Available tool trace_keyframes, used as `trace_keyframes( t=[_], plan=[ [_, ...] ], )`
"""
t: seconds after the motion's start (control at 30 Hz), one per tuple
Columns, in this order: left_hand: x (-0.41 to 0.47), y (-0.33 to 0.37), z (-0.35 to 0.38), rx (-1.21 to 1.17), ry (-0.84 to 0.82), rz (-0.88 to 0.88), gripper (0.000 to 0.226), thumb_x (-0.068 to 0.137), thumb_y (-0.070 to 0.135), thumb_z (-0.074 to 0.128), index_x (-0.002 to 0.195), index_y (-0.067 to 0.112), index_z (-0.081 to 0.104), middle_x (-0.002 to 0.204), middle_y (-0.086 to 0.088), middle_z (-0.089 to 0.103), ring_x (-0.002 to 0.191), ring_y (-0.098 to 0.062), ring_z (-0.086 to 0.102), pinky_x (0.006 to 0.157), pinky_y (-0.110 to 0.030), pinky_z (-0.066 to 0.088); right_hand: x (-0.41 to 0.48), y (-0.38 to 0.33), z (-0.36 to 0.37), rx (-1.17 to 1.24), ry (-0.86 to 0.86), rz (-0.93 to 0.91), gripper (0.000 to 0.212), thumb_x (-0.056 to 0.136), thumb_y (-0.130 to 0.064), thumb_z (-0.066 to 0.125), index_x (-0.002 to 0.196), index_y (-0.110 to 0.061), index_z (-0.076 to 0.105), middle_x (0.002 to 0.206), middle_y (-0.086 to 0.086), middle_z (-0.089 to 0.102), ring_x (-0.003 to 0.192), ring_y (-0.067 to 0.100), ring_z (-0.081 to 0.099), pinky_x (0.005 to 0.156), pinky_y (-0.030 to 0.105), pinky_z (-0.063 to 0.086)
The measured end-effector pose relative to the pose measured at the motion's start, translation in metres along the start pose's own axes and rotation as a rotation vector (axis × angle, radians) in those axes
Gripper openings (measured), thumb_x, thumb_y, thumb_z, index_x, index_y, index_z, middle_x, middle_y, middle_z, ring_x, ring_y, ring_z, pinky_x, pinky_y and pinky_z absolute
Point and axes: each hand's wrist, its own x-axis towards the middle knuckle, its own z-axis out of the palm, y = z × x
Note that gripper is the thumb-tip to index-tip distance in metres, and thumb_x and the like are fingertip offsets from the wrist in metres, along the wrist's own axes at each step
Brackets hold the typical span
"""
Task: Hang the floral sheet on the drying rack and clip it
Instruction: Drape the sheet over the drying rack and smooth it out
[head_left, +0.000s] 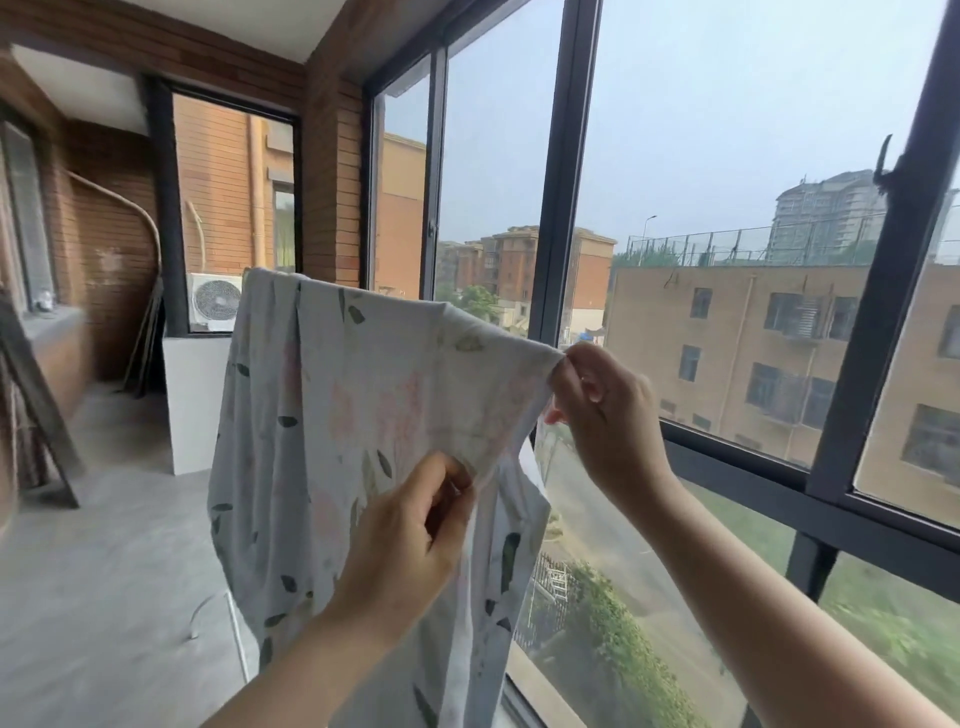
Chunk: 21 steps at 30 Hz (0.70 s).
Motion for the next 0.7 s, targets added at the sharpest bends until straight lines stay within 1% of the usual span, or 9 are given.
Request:
trace_keyframes(
  t=[0.1, 0.2, 0.3, 0.37, 0.43, 0.53, 0.6, 0.67, 0.7],
  plan=[
    [-0.011, 0.000, 0.005, 0.061, 0.002, -0.080, 0.013, 0.091, 0.038, 0.051, 0.083, 0.028, 0.048, 0.059, 0.003, 0.052, 0.048, -0.013, 0.049, 0.045, -0.028, 0.040, -0.016, 0.012, -0.001, -0.065, -0.109, -0.020, 0.030, 0.087, -0.042, 0.048, 0.076, -0.016, 0.058, 0.066, -0.007, 0.063, 0.060, 0.010, 0.063, 0.056, 0.040, 0.054],
    [-0.011, 0.006, 0.011, 0.121, 0.044, -0.124, 0.011, 0.091, 0.028, 0.055, 0.083, 0.027, 0.048, 0.060, 0.004, 0.054, 0.049, -0.013, 0.049, 0.045, -0.022, 0.037, -0.027, 0.027, -0.003, -0.026, -0.193, 0.003, 0.022, 0.081, -0.045, 0.059, 0.085, -0.023, 0.058, 0.073, -0.011, 0.062, 0.068, 0.004, 0.060, 0.064, 0.033, 0.055],
    [-0.014, 0.016, 0.023, 0.192, 0.078, -0.212, 0.012, 0.087, 0.026, 0.063, 0.088, 0.025, 0.051, 0.061, 0.013, 0.055, 0.053, -0.006, 0.051, 0.047, -0.013, 0.034, -0.040, 0.044, -0.005, -0.008, -0.327, 0.008, 0.037, 0.075, -0.055, 0.061, 0.097, -0.027, 0.053, 0.086, -0.014, 0.057, 0.080, 0.002, 0.057, 0.070, 0.030, 0.053],
    [-0.019, 0.020, 0.031, 0.272, 0.119, -0.328, 0.021, 0.084, 0.032, 0.067, 0.094, 0.027, 0.050, 0.060, 0.012, 0.054, 0.061, -0.002, 0.054, 0.050, -0.012, 0.036, -0.054, 0.056, -0.003, -0.028, -0.415, 0.033, 0.048, 0.071, -0.060, 0.060, 0.104, -0.027, 0.048, 0.094, -0.015, 0.052, 0.085, 0.001, 0.054, 0.072, 0.029, 0.053],
    [-0.030, 0.022, 0.040, 0.333, 0.143, -0.462, 0.029, 0.081, 0.038, 0.069, 0.098, 0.032, 0.046, 0.067, 0.011, 0.054, 0.067, -0.003, 0.056, 0.053, -0.013, 0.038, -0.070, 0.068, 0.002, -0.056, -0.515, 0.080, 0.050, 0.071, -0.059, 0.061, 0.107, -0.029, 0.044, 0.098, -0.015, 0.050, 0.086, 0.002, 0.053, 0.072, 0.029, 0.052],
    [-0.053, 0.017, 0.051, 0.382, 0.154, -0.632, 0.029, 0.080, 0.039, 0.070, 0.094, 0.032, 0.046, 0.079, 0.012, 0.058, 0.073, -0.006, 0.056, 0.061, -0.022, 0.040, -0.092, 0.088, 0.011, -0.068, -0.612, 0.155, 0.033, 0.080, -0.046, 0.060, 0.102, -0.027, 0.046, 0.094, -0.013, 0.053, 0.081, 0.009, 0.056, 0.071, 0.028, 0.050],
    [-0.067, 0.017, 0.057, 0.416, 0.141, -0.723, 0.022, 0.082, 0.036, 0.068, 0.091, 0.029, 0.049, 0.079, 0.012, 0.056, 0.071, -0.008, 0.054, 0.061, -0.022, 0.038, -0.103, 0.101, 0.017, -0.078, -0.653, 0.184, 0.019, 0.085, -0.041, 0.055, 0.090, -0.022, 0.051, 0.087, -0.011, 0.058, 0.076, 0.012, 0.059, 0.068, 0.032, 0.051],
    [-0.075, 0.019, 0.061, 0.478, 0.125, -0.757, 0.022, 0.085, 0.031, 0.065, 0.079, 0.026, 0.045, 0.066, 0.010, 0.046, 0.060, -0.008, 0.044, 0.055, -0.022, 0.033, -0.110, 0.112, 0.022, -0.093, -0.705, 0.191, 0.025, 0.088, -0.038, 0.049, 0.076, -0.017, 0.056, 0.073, -0.004, 0.062, 0.069, 0.018, 0.059, 0.064, 0.036, 0.051],
    [-0.078, 0.021, 0.063, 0.505, 0.121, -0.768, 0.029, 0.086, 0.027, 0.064, 0.071, 0.024, 0.040, 0.059, 0.009, 0.040, 0.054, -0.008, 0.038, 0.051, -0.022, 0.028, -0.113, 0.116, 0.021, -0.074, -0.716, 0.202, 0.030, 0.090, -0.034, 0.047, 0.070, -0.013, 0.055, 0.065, -0.002, 0.060, 0.063, 0.019, 0.057, 0.058, 0.035, 0.048]
  ],
)
